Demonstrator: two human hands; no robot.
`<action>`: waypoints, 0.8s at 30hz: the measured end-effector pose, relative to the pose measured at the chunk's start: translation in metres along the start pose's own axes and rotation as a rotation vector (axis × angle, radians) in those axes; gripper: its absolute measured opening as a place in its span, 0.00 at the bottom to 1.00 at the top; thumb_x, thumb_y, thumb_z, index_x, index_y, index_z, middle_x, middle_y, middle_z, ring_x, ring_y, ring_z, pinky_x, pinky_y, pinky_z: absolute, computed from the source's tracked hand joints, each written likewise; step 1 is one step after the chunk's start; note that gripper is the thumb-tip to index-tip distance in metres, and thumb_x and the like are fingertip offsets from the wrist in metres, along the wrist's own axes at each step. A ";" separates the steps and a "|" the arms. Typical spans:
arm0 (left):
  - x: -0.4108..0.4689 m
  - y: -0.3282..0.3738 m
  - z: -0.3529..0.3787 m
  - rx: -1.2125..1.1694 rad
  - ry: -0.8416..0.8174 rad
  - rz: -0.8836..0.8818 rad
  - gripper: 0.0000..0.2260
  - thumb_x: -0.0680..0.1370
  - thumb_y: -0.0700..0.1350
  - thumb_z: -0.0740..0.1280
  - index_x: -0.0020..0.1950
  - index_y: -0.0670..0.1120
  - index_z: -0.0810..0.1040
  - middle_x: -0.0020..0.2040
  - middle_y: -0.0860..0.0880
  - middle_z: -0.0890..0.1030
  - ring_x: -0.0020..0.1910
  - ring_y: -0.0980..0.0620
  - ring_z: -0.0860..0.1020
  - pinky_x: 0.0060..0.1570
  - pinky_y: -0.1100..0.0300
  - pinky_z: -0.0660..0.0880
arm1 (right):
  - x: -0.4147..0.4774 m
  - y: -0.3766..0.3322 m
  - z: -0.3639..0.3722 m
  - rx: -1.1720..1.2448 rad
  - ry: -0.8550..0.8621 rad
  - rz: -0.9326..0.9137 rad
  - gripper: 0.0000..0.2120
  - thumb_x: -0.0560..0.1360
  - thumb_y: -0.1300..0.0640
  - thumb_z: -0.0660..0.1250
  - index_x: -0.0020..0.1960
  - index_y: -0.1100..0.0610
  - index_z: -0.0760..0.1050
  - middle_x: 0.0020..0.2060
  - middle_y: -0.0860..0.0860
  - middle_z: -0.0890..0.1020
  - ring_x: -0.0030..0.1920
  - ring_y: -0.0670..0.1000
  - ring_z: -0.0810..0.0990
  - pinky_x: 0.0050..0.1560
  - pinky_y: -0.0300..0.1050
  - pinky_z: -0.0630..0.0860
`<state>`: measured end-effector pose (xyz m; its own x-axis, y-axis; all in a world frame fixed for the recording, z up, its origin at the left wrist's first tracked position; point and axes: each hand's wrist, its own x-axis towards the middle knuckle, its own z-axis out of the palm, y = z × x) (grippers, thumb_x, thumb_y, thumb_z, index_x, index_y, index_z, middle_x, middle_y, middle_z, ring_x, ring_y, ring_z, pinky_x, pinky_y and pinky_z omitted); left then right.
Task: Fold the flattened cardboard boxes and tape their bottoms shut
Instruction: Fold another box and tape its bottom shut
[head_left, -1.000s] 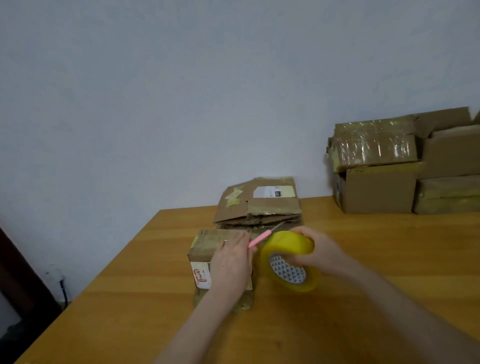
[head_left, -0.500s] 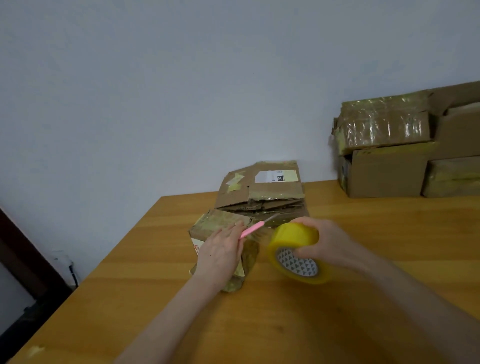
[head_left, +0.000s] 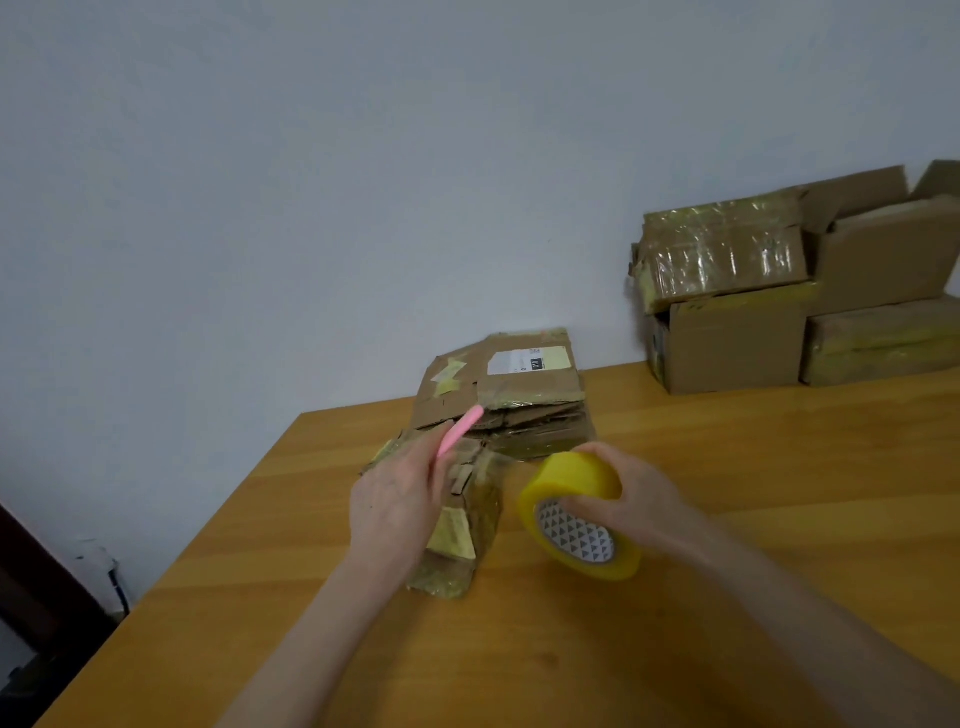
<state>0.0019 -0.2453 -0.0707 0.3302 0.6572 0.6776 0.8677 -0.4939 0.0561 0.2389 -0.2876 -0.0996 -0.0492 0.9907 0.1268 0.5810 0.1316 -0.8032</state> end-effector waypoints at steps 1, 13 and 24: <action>-0.003 0.001 -0.005 0.054 0.010 0.038 0.16 0.80 0.52 0.58 0.60 0.46 0.79 0.33 0.55 0.76 0.22 0.62 0.67 0.17 0.74 0.56 | 0.000 0.001 0.000 0.003 0.002 0.002 0.25 0.72 0.46 0.70 0.65 0.47 0.65 0.54 0.47 0.72 0.50 0.47 0.75 0.39 0.35 0.73; -0.026 0.031 -0.011 0.217 -0.350 -0.031 0.16 0.83 0.50 0.55 0.71 0.57 0.66 0.47 0.54 0.72 0.39 0.54 0.75 0.37 0.64 0.73 | 0.002 -0.003 -0.006 -0.033 -0.009 0.004 0.25 0.70 0.50 0.73 0.63 0.48 0.67 0.52 0.46 0.74 0.47 0.43 0.74 0.39 0.34 0.72; -0.012 0.042 -0.014 0.324 -0.478 -0.060 0.17 0.82 0.55 0.51 0.65 0.54 0.74 0.50 0.52 0.75 0.44 0.51 0.79 0.42 0.59 0.78 | 0.006 -0.010 -0.003 0.018 -0.036 -0.023 0.23 0.68 0.54 0.74 0.59 0.48 0.69 0.52 0.47 0.75 0.48 0.45 0.75 0.40 0.37 0.73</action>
<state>0.0291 -0.2818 -0.0659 0.3425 0.8999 0.2698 0.9348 -0.2977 -0.1937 0.2356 -0.2832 -0.0892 -0.0921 0.9880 0.1242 0.5646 0.1545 -0.8108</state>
